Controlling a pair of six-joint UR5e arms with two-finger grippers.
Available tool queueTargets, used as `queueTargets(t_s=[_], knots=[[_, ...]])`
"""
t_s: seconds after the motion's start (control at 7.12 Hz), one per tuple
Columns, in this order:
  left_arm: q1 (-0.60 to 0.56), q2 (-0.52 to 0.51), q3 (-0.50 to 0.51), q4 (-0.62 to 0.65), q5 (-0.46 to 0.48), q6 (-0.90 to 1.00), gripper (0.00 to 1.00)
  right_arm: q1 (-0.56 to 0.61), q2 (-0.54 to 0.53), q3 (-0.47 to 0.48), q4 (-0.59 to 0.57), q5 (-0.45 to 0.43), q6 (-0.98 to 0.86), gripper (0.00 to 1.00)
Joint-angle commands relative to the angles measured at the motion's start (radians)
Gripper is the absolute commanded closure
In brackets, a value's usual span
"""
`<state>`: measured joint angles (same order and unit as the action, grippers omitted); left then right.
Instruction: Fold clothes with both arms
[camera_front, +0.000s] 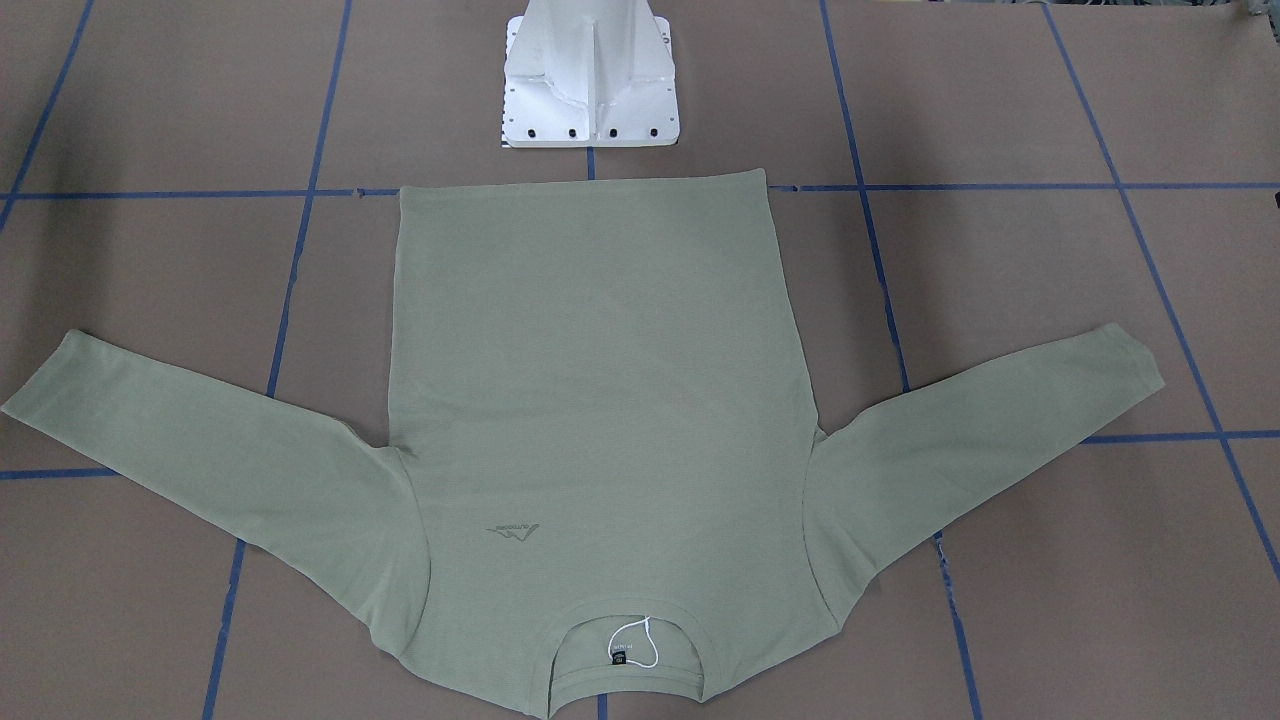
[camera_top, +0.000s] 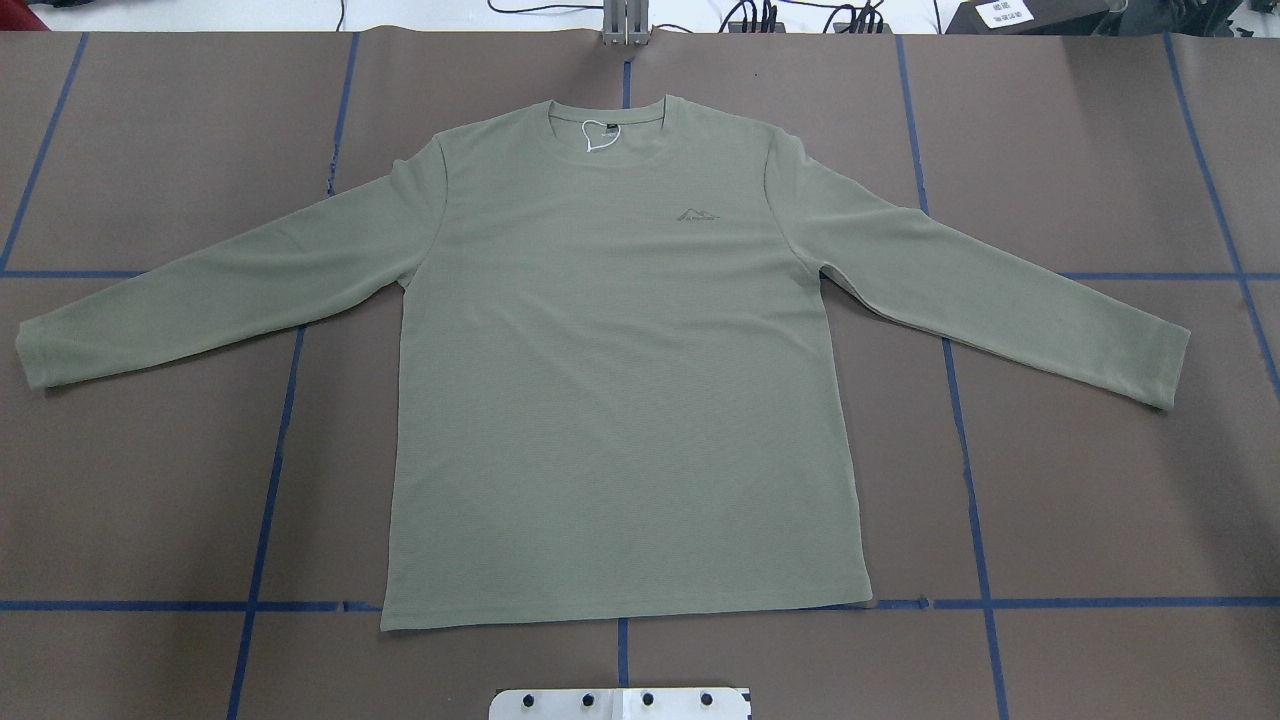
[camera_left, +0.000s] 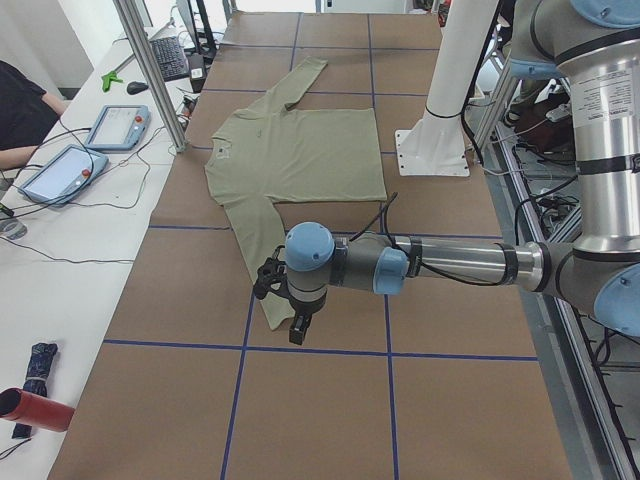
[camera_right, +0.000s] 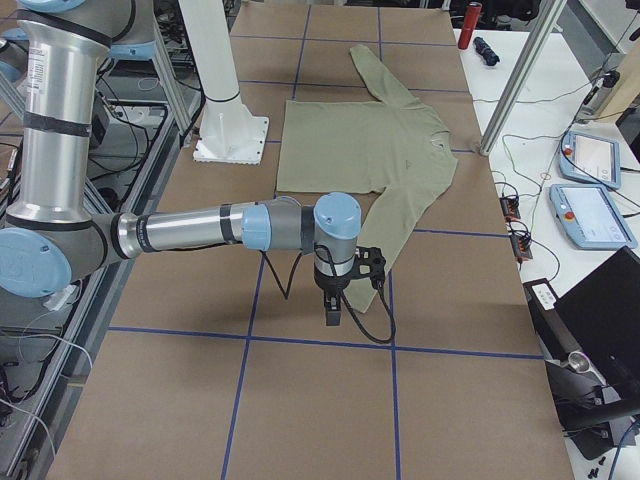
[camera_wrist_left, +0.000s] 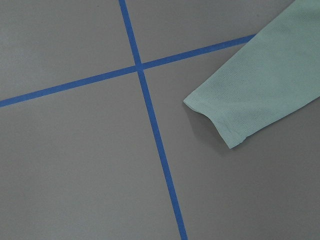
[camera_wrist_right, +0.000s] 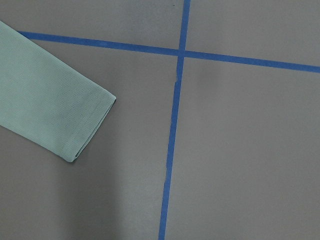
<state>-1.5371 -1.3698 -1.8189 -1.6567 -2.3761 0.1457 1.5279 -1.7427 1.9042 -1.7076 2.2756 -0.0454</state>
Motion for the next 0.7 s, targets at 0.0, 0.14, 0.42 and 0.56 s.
queueTargets(t_s=[0.0,0.14,0.42,0.56], knots=[[-0.001,0.000,-0.016,0.000,0.000,0.003,0.00,0.000,0.002,0.003,0.000,0.002,-0.001,0.00],[-0.001,0.002,-0.045,0.000,0.000,0.005,0.00,0.000,0.002,0.016,0.000,0.002,-0.001,0.00],[0.000,0.000,-0.085,-0.014,0.002,-0.003,0.00,-0.006,0.008,0.059,0.082,0.012,0.004,0.00],[-0.001,-0.006,-0.095,-0.035,0.001,-0.006,0.00,-0.009,0.009,0.046,0.203,0.010,0.007,0.00]])
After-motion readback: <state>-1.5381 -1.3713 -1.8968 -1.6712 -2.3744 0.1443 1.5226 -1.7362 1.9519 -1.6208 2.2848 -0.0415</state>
